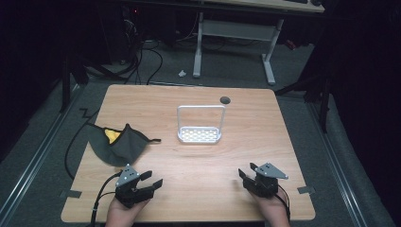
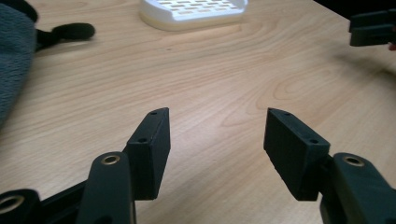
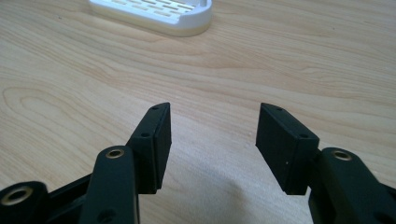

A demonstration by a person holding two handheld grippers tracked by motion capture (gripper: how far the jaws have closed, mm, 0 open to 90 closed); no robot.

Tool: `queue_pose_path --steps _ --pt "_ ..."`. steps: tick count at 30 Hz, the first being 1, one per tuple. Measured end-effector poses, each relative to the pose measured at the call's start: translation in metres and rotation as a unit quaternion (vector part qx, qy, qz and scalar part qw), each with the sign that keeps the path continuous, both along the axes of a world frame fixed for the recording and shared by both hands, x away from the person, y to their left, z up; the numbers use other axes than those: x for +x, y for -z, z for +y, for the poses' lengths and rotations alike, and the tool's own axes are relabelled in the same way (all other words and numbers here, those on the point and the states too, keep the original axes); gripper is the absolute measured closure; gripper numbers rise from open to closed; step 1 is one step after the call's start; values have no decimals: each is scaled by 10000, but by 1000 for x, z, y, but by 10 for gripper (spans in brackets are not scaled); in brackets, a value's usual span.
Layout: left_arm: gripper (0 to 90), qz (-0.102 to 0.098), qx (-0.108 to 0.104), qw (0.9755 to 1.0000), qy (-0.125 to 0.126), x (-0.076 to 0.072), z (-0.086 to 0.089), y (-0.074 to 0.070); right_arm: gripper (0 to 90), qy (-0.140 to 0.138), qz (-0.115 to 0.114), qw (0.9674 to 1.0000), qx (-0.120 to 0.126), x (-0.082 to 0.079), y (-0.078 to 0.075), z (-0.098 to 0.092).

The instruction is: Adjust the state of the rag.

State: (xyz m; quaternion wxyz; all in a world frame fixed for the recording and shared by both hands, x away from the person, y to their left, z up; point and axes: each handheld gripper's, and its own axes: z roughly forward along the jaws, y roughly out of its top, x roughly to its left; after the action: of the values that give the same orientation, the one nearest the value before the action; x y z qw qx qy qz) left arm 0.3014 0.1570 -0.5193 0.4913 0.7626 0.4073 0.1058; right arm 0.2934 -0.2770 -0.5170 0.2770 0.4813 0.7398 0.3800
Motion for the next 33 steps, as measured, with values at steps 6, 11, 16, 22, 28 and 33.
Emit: queue_pose_path --steps 6,11,16,22,28,33 --pt "444 148 -175 9997 -87 8 9 2 475 65 -120 9999 -52 -11 0 -6" --pt "450 81 -144 9999 -35 10 12 2 477 154 -88 9998 -10 -13 1 -10" --pt "480 -55 -168 9998 4 7 12 -4 475 118 -71 9999 -20 -10 2 -8" --pt "459 -268 -219 9992 -176 8 21 -16 471 59 -60 10000 -48 -11 2 -6" --pt "376 -803 -376 9923 -862 33 46 -53 470 23 -58 10000 -47 -9 2 -5" --pt "398 -857 -94 9894 -1168 60 58 -68 469 15 -76 10000 -21 -8 1 -5"
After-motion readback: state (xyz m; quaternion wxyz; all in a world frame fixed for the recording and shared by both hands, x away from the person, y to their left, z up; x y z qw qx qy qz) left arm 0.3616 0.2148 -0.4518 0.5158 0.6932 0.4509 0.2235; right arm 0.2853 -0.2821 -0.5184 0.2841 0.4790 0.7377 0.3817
